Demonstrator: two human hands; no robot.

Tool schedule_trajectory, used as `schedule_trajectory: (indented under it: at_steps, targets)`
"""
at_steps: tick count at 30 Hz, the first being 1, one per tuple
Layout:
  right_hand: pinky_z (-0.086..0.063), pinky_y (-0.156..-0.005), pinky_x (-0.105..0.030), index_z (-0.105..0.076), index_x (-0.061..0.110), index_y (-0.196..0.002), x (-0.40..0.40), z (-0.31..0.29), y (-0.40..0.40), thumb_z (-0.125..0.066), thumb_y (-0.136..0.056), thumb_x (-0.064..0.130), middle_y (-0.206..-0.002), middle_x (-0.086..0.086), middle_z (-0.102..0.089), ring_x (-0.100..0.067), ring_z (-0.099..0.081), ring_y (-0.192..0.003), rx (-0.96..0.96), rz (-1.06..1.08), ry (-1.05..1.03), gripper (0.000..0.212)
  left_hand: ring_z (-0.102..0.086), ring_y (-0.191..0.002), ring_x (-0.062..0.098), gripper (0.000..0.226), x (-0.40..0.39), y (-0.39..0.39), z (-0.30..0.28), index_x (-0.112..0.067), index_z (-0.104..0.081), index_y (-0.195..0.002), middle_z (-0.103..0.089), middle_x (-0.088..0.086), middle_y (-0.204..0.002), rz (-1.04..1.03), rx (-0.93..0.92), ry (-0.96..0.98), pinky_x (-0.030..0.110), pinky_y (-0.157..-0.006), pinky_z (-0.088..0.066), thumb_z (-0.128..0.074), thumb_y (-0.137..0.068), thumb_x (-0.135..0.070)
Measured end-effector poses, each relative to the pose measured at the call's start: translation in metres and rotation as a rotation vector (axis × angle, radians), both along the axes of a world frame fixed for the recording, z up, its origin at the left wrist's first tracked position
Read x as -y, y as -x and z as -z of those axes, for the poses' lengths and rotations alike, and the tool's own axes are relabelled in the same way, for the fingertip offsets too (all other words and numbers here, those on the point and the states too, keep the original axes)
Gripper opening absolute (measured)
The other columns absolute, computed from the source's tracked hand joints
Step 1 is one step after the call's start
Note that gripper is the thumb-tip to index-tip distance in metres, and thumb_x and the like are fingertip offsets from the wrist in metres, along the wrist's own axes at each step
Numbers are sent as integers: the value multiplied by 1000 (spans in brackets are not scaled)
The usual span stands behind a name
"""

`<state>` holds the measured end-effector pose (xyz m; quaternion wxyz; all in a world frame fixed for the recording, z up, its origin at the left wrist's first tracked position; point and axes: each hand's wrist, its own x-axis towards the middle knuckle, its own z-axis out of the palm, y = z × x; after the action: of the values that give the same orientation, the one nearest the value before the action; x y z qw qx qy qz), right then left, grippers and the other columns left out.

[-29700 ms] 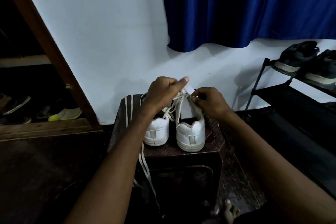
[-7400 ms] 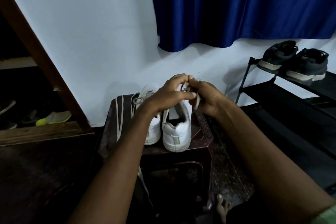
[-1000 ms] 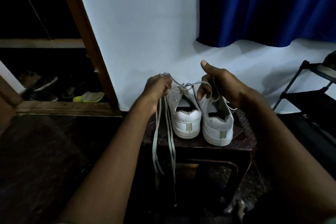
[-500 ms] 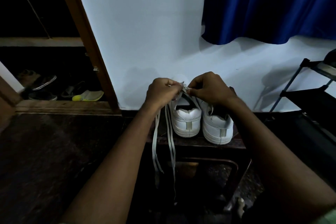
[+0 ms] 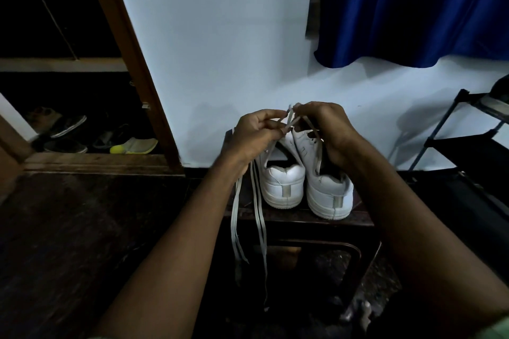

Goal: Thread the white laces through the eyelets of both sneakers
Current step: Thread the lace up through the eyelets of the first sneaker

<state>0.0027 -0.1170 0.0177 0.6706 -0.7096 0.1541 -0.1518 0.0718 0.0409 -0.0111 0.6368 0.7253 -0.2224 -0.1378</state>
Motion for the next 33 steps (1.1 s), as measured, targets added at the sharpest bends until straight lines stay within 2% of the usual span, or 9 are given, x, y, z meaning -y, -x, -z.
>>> schedule_trajectory:
  at_steps: [5, 11, 13, 16, 21, 24, 27, 31, 33]
  targets:
    - [-40, -69, -29, -70, 19, -78, 7, -6, 0, -61, -92, 24, -76, 0, -64, -12, -59, -66, 3, -120, -291, 17, -72, -85, 8, 38, 2, 2, -2, -13, -70, -127, -78, 2, -91, 20, 39, 72, 18, -79, -55, -76, -90, -4]
    - [-36, -63, -31, -71, 12, -78, 7, -2, 1, -76, -86, 27, -59, 1, -43, -14, -42, -56, 43, -43, -220, 18, -73, -84, 12, 13, 6, 0, 5, -21, -79, -103, -79, 1, -89, 23, 232, -3, 38, -89, -59, -76, -92, -16]
    - [-40, -68, -32, -66, 15, -72, 8, -4, 0, -78, -85, 28, -60, 0, -48, -16, -48, -58, 58, -30, -248, 22, -73, -85, 10, 9, 7, 2, 2, -19, -81, -98, -80, -1, -91, -4, 247, -5, 31, -86, -60, -72, -96, -18]
    - [-39, -67, -32, -62, 17, -71, 12, -4, 1, -74, -87, 28, -60, 2, -46, -15, -47, -58, 52, -46, -288, 23, -66, -75, 5, 20, 8, 8, -7, -17, -75, -87, -75, -3, -85, -6, 33, 142, 18, -66, -49, -62, -101, -22]
    - [-32, -55, -25, -70, 14, -82, 21, -6, 4, -72, -90, 32, -58, 4, -26, -13, -30, -51, 20, -103, -287, 20, -51, -56, 13, 33, -5, -7, -22, -25, -48, -70, -42, -6, -54, -95, -371, 557, 29, -55, -28, -53, -101, -34]
    - [-36, -58, -25, -68, 14, -92, 25, -9, 7, -64, -96, 27, -56, 6, -25, -11, -27, -53, 127, -170, -527, 14, -25, -40, 10, 31, -13, -16, -17, -25, -48, -75, -28, -9, -48, -202, -347, 405, 30, -51, -14, -55, -103, -36]
    - [-29, -50, -20, -63, 19, -113, 33, -10, 8, -54, -98, 21, -59, 8, -29, -8, -22, -49, 251, -152, -716, 17, -23, -34, 6, 26, -18, -23, -10, -26, -51, -80, -29, -10, -44, -226, -515, 495, 23, -41, -16, -46, -106, -29]
    - [-26, -40, -19, -51, 21, -138, 40, -7, 4, -47, -101, 10, -94, -1, -73, -8, -33, -47, 293, 78, -629, 39, -30, -32, 2, 22, -22, -32, -6, -27, -57, -103, -51, -12, -52, -334, -626, 665, 17, -35, -21, -39, -108, -14]
    - [-29, -42, -21, -35, 19, -155, 37, -5, 5, -47, -100, 7, -116, -9, -73, -12, -45, -53, 195, 248, -431, 58, -35, -35, 2, 32, -20, -32, -4, -25, -53, -122, -65, -6, -72, -452, -553, 589, 17, -37, -22, -37, -105, -4]
